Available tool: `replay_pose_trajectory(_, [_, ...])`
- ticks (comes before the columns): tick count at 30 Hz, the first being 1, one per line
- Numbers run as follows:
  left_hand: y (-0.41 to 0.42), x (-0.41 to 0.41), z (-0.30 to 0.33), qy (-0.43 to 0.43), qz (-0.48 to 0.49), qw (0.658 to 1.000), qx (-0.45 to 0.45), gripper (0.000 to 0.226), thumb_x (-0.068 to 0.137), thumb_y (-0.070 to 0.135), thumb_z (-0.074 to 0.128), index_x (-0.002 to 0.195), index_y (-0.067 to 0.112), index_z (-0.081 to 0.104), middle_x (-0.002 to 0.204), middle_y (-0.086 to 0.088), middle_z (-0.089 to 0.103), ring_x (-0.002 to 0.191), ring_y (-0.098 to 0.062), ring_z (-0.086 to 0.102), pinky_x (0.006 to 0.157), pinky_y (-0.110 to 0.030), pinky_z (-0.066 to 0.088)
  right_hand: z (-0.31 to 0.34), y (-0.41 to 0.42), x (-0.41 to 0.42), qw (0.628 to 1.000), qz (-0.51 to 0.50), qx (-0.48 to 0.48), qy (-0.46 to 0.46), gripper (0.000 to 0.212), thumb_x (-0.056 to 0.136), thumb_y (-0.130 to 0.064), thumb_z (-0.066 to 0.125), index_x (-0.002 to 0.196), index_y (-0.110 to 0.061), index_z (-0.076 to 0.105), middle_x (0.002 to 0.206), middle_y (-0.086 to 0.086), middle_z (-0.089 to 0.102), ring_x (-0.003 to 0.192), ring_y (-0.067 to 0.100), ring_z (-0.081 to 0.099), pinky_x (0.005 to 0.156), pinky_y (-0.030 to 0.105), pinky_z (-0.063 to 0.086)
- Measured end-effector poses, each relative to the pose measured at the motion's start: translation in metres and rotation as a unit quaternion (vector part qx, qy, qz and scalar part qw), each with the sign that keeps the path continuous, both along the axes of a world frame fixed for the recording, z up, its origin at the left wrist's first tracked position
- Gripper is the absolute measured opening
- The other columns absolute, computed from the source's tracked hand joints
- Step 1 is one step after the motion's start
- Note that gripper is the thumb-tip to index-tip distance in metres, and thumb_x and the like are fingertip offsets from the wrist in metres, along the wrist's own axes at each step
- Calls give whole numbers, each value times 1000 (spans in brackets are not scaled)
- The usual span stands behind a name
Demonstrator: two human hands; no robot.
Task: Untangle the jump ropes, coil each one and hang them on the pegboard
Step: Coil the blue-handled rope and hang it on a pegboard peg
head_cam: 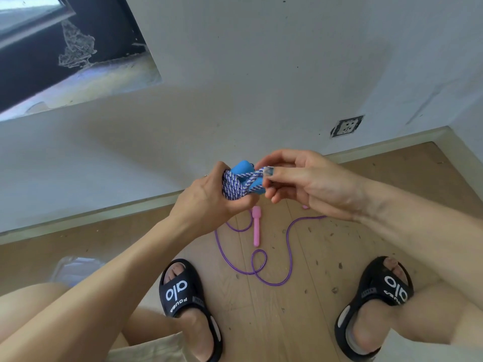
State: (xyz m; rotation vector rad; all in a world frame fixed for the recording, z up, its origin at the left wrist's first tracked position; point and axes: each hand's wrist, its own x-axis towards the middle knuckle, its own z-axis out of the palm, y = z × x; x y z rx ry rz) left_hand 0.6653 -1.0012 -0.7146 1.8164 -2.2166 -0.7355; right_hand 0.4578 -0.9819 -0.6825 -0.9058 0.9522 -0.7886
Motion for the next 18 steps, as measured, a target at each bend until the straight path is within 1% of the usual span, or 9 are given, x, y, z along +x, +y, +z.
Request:
replay_pose_trajectory(3, [2,0,1,-8,-2,1000,-12,58,67,74,59,102,31,41,80,9,59,70,-11,58,61,-35,49,-2,1,1,997,-10,-21,74,18,100,-7,53,107,1,67,68,-1,57,55,6,52,47,13,40])
replay_pose_trajectory(5, [5,-1,2,-33,-13,999,-35,61,66,75,59,103,31,41,79,10,59,67,-11,58,58,-34,48,-4,2,3,983,-6,-59,173,19,101,-8,53,104,-2,70,60,-3,52,45,0,44,40,9,32])
replay_pose_trajectory(6, [6,-2,2,-51,-18,997,-51,62,66,76,60,103,31,40,79,10,58,66,-13,58,57,-34,49,-5,3,4,973,-4,-82,214,18,100,-8,55,102,-4,71,59,-1,50,43,1,42,40,9,31])
replay_pose_trajectory(8, [9,-3,1,-85,-29,992,-84,63,65,76,63,103,30,40,78,10,56,64,-16,58,55,-34,49,-10,3,10,962,-6,-110,251,15,97,-9,59,98,-8,74,59,3,51,48,6,43,46,14,36])
replay_pose_trajectory(11, [12,-7,-2,-105,-42,988,-108,64,63,76,62,103,31,39,79,9,55,63,-18,57,52,-32,45,-17,3,17,949,-18,-135,285,14,92,-6,63,99,-13,74,59,-2,56,50,8,51,53,19,43])
replay_pose_trajectory(13, [12,-7,-3,-116,-44,986,-114,65,63,77,61,103,31,38,80,9,57,63,-19,59,52,-32,47,-21,3,20,950,-54,-147,269,19,88,-2,66,102,-14,64,70,-1,60,52,13,61,52,23,48])
replay_pose_trajectory(15, [12,-7,-5,-116,-37,985,-123,65,63,77,60,102,30,38,79,9,57,62,-19,59,51,-33,49,-26,4,22,954,-114,-138,242,23,85,0,69,97,-12,54,75,4,64,56,20,66,51,30,52])
replay_pose_trajectory(16, [11,-8,-5,-116,-33,985,-127,65,63,77,59,103,29,39,79,8,56,61,-19,58,51,-33,49,-29,5,22,951,-136,-139,240,21,85,0,69,94,-10,54,74,5,65,57,22,67,52,31,53])
replay_pose_trajectory(18, [9,-10,-6,-126,-30,982,-139,67,63,78,57,104,28,38,79,8,55,60,-20,58,50,-33,48,-34,7,26,941,-154,-155,257,13,86,-3,68,90,-11,59,74,2,67,59,22,68,55,33,54])
